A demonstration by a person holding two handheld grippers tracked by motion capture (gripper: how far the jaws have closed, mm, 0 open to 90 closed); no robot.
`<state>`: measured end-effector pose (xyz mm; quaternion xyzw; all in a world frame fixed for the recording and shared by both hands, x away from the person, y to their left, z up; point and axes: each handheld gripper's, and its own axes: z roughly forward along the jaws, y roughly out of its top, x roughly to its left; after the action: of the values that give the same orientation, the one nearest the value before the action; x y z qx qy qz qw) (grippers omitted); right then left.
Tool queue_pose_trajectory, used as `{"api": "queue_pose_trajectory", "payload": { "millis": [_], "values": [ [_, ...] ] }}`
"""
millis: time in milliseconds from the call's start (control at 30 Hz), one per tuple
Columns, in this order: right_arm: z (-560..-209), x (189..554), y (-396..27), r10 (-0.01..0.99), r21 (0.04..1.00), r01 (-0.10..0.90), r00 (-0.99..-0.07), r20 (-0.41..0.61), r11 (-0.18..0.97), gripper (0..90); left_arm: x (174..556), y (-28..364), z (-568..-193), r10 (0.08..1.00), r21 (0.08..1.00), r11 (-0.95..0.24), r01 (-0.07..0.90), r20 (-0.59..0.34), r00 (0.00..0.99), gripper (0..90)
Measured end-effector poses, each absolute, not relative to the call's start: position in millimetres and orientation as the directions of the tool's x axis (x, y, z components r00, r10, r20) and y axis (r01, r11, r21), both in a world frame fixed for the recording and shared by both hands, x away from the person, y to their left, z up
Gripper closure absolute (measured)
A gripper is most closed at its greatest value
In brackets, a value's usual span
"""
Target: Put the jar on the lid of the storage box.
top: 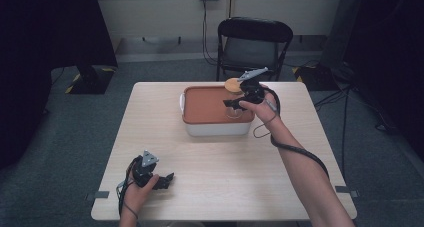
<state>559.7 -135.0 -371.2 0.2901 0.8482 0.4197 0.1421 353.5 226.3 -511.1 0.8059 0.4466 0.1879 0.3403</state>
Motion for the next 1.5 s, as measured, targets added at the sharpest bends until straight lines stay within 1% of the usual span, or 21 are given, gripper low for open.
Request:
{"api": "queue_pose_trajectory", "payload": {
  "millis": [1300, 1400, 1433, 1467, 1500],
  "values": [
    [-380.6, 561.1, -128.4, 0.633, 0.82, 0.371, -0.774, 0.014, 0.436, 25.5, 353.5, 226.3, -511.1, 0.848, 0.716, -0.37, 0.592, -0.001, 0.531, 0.1],
    [-380.5, 561.1, -128.4, 0.634, 0.821, 0.372, -0.774, 0.016, 0.434, 24.9, 353.5, 226.3, -511.1, 0.848, 0.716, -0.37, 0.592, -0.001, 0.531, 0.1],
    [-380.4, 561.0, -128.0, 0.634, 0.819, 0.374, -0.773, 0.017, 0.434, 22.7, 353.5, 226.3, -511.1, 0.848, 0.716, -0.37, 0.592, -0.001, 0.531, 0.1],
    [-380.4, 561.0, -128.0, 0.634, 0.819, 0.374, -0.773, 0.017, 0.434, 22.7, 353.5, 226.3, -511.1, 0.848, 0.716, -0.37, 0.592, -0.001, 0.531, 0.1],
    [-380.1, 561.0, -127.8, 0.639, 0.82, 0.382, -0.769, 0.027, 0.426, 19.2, 353.5, 226.3, -511.1, 0.848, 0.716, -0.37, 0.592, -0.001, 0.531, 0.1]
  ]
}}
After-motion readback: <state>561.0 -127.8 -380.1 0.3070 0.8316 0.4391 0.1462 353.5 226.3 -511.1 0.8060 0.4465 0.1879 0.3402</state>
